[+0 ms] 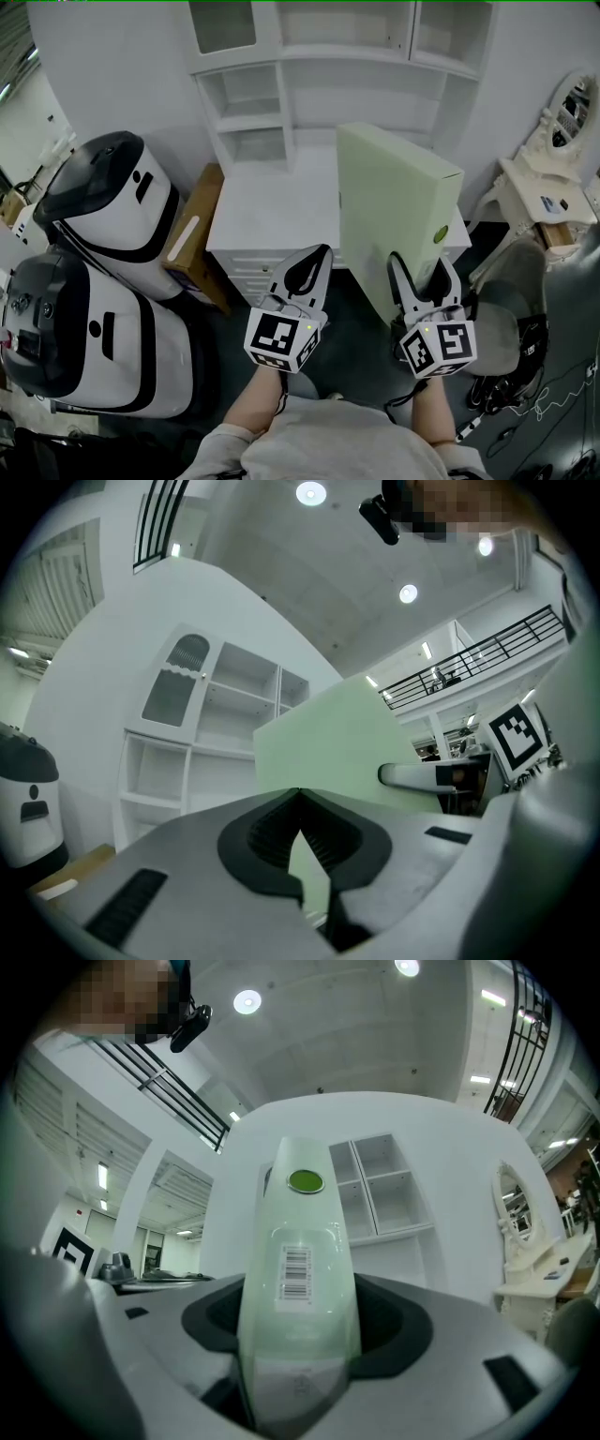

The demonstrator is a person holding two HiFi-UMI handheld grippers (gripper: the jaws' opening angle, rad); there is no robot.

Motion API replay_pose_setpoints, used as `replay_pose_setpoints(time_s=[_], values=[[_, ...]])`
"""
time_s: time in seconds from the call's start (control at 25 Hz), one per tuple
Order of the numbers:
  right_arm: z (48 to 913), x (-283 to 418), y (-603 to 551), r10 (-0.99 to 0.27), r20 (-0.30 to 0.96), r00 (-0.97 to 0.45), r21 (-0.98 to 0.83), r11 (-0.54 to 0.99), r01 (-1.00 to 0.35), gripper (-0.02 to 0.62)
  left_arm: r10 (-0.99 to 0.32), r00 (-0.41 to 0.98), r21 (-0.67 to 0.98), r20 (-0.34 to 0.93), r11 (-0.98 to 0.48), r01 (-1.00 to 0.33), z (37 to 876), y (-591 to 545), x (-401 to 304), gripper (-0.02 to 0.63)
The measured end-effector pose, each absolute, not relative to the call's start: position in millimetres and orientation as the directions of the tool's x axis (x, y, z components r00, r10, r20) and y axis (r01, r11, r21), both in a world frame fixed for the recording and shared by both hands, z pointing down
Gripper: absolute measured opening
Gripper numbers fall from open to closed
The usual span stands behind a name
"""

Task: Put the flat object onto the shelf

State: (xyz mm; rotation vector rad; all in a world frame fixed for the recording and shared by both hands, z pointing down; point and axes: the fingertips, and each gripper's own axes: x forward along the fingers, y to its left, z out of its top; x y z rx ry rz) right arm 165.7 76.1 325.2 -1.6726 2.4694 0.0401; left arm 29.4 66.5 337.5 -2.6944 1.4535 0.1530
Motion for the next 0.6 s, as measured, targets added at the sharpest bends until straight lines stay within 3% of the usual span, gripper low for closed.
replay_pose_setpoints(time_s=[0.6], values=[[323, 145, -13, -0.933, -0.152, -0.327, -0.083, 0.342, -0.936, 0.291, -0.804, 0.582, -0.015, -0.122, -0.585, -0.811, 337, -32, 11, 0.015]])
